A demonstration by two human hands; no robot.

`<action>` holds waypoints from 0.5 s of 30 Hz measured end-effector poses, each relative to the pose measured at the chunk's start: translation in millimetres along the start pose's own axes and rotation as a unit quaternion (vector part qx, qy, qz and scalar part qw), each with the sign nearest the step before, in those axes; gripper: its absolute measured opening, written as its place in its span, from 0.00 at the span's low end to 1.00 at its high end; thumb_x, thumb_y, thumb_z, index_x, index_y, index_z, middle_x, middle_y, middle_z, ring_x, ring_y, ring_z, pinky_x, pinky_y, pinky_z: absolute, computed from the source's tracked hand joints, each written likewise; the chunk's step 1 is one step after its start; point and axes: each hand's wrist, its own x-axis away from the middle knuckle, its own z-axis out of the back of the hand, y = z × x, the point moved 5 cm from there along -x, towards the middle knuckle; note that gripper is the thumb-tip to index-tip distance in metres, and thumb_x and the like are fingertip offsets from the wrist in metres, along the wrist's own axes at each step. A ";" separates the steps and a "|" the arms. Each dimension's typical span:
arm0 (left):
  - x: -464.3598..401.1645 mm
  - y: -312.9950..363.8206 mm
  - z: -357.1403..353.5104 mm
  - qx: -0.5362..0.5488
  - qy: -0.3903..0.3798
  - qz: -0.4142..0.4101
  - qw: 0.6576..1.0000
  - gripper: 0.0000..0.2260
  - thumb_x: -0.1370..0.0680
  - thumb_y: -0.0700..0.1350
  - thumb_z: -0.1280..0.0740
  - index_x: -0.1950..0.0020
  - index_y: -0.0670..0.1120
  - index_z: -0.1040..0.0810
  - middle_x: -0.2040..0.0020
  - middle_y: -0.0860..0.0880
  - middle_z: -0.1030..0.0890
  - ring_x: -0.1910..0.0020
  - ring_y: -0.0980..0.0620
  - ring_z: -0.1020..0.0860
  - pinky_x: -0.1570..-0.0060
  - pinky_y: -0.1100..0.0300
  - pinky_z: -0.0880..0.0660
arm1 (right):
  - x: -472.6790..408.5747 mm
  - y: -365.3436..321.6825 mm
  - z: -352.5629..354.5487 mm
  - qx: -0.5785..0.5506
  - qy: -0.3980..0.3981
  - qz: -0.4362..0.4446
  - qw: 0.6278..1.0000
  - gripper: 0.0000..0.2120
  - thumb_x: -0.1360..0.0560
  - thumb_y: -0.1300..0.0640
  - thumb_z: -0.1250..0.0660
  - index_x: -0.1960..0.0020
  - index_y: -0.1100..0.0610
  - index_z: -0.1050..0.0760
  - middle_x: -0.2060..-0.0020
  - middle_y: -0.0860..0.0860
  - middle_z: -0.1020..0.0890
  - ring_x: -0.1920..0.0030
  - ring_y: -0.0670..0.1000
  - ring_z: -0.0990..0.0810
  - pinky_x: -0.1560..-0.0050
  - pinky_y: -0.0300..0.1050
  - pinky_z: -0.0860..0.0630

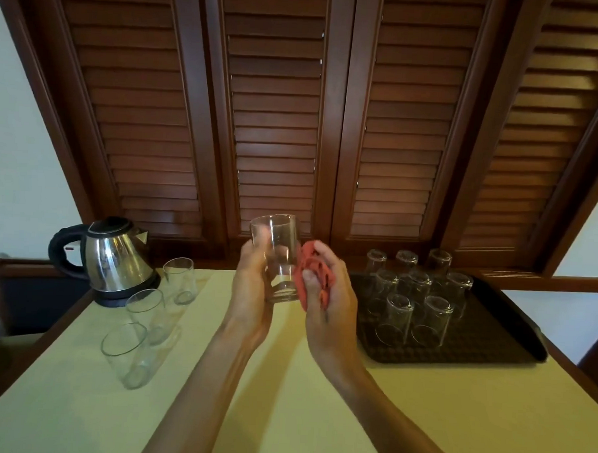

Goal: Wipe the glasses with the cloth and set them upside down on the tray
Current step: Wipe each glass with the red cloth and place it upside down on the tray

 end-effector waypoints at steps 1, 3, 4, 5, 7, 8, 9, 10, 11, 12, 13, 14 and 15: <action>3.5 -2.4 -3.3 -0.006 -0.014 0.006 1.000 0.34 0.22 0.71 0.39 0.29 0.46 0.23 0.40 0.43 0.16 0.42 0.44 0.16 0.53 0.53 0.18 | -9.3 3.9 3.0 -0.018 0.020 -0.017 0.999 0.21 0.21 0.43 0.42 0.30 0.48 0.31 0.42 0.44 0.23 0.42 0.43 0.21 0.44 0.37 0.23; 9.6 -9.2 -8.9 -0.002 -0.040 0.013 0.999 0.29 0.21 0.66 0.40 0.31 0.46 0.20 0.40 0.43 0.15 0.41 0.45 0.16 0.50 0.51 0.18 | -28.9 -2.7 5.8 -0.024 0.054 -0.015 0.998 0.19 0.20 0.46 0.40 0.31 0.51 0.28 0.42 0.48 0.23 0.42 0.47 0.20 0.44 0.41 0.21; 8.3 -11.1 -7.8 0.011 -0.039 0.010 0.999 0.28 0.20 0.64 0.43 0.33 0.46 0.19 0.40 0.44 0.14 0.40 0.46 0.16 0.47 0.50 0.19 | -29.5 -7.6 2.6 -0.019 0.047 0.009 0.999 0.18 0.19 0.49 0.39 0.32 0.54 0.27 0.42 0.50 0.24 0.43 0.48 0.21 0.44 0.41 0.21; 5.6 -10.6 -4.9 0.028 -0.031 0.006 0.999 0.27 0.19 0.63 0.44 0.34 0.47 0.18 0.41 0.43 0.14 0.39 0.46 0.16 0.45 0.50 0.20 | -22.7 -8.8 -2.8 -0.005 0.027 0.034 0.999 0.17 0.19 0.51 0.38 0.32 0.56 0.27 0.42 0.51 0.24 0.43 0.49 0.21 0.45 0.41 0.21; -2.1 -7.6 3.5 0.051 -0.009 0.005 0.999 0.27 0.17 0.63 0.47 0.34 0.47 0.19 0.43 0.43 0.13 0.38 0.43 0.17 0.47 0.53 0.20 | -4.8 -8.1 -9.6 0.017 -0.012 0.055 0.998 0.15 0.18 0.51 0.38 0.34 0.56 0.26 0.43 0.50 0.25 0.44 0.49 0.21 0.47 0.40 0.22; -2.9 -7.3 5.4 0.049 -0.008 0.007 0.999 0.27 0.16 0.62 0.49 0.33 0.47 0.19 0.43 0.42 0.13 0.38 0.42 0.17 0.48 0.52 0.19 | -4.3 -4.9 -7.6 0.007 -0.013 0.044 0.999 0.14 0.18 0.52 0.38 0.35 0.55 0.27 0.43 0.51 0.25 0.45 0.48 0.21 0.49 0.38 0.22; -1.1 -10.9 4.2 0.042 -0.012 0.014 0.999 0.27 0.15 0.62 0.51 0.32 0.47 0.20 0.42 0.42 0.13 0.38 0.42 0.16 0.47 0.50 0.19 | -12.4 -0.6 -3.9 -0.019 -0.002 0.019 1.000 0.12 0.18 0.55 0.37 0.36 0.56 0.27 0.44 0.52 0.26 0.47 0.45 0.20 0.52 0.37 0.22; 1.4 -16.7 2.6 0.034 -0.016 0.024 0.999 0.28 0.14 0.61 0.52 0.32 0.48 0.19 0.41 0.43 0.13 0.40 0.43 0.15 0.46 0.48 0.19 | -23.6 0.4 -0.5 -0.039 0.009 0.002 0.999 0.10 0.17 0.59 0.37 0.36 0.58 0.27 0.45 0.53 0.26 0.49 0.42 0.20 0.53 0.35 0.22; 5.0 -21.0 0.5 0.033 -0.020 0.034 0.999 0.29 0.14 0.61 0.54 0.34 0.49 0.18 0.41 0.43 0.13 0.41 0.44 0.15 0.46 0.47 0.19 | -33.9 -4.6 0.7 -0.039 0.013 0.004 0.999 0.09 0.17 0.61 0.38 0.37 0.59 0.28 0.45 0.53 0.27 0.49 0.41 0.20 0.53 0.35 0.22; 5.8 -23.0 0.0 0.041 -0.021 0.037 0.998 0.30 0.15 0.63 0.54 0.36 0.49 0.17 0.42 0.43 0.13 0.43 0.45 0.14 0.48 0.48 0.19 | -38.7 -9.2 -1.5 -0.031 0.006 0.016 0.999 0.09 0.17 0.60 0.38 0.37 0.58 0.28 0.45 0.53 0.27 0.48 0.43 0.20 0.52 0.37 0.21; 4.8 -20.6 0.6 0.054 -0.025 0.033 0.998 0.33 0.17 0.66 0.53 0.37 0.48 0.15 0.43 0.43 0.13 0.45 0.46 0.14 0.50 0.50 0.18 | -34.6 -10.6 -5.3 -0.021 -0.005 0.031 0.999 0.09 0.17 0.58 0.38 0.38 0.57 0.27 0.44 0.52 0.27 0.46 0.47 0.21 0.51 0.40 0.20; 0.9 -14.7 3.2 0.064 -0.025 0.019 0.997 0.35 0.20 0.69 0.50 0.37 0.47 0.16 0.45 0.43 0.13 0.47 0.47 0.14 0.52 0.53 0.18 | -24.5 -10.4 -9.8 -0.010 -0.021 0.043 0.999 0.10 0.17 0.56 0.39 0.38 0.56 0.27 0.45 0.51 0.27 0.45 0.48 0.21 0.49 0.42 0.21; -2.1 -6.6 5.0 0.075 -0.029 0.002 0.997 0.36 0.23 0.71 0.47 0.36 0.45 0.17 0.48 0.44 0.14 0.49 0.48 0.14 0.53 0.55 0.18 | -12.3 -7.1 -13.6 -0.009 -0.041 0.044 0.998 0.10 0.17 0.56 0.39 0.38 0.56 0.26 0.45 0.51 0.26 0.45 0.46 0.22 0.49 0.38 0.23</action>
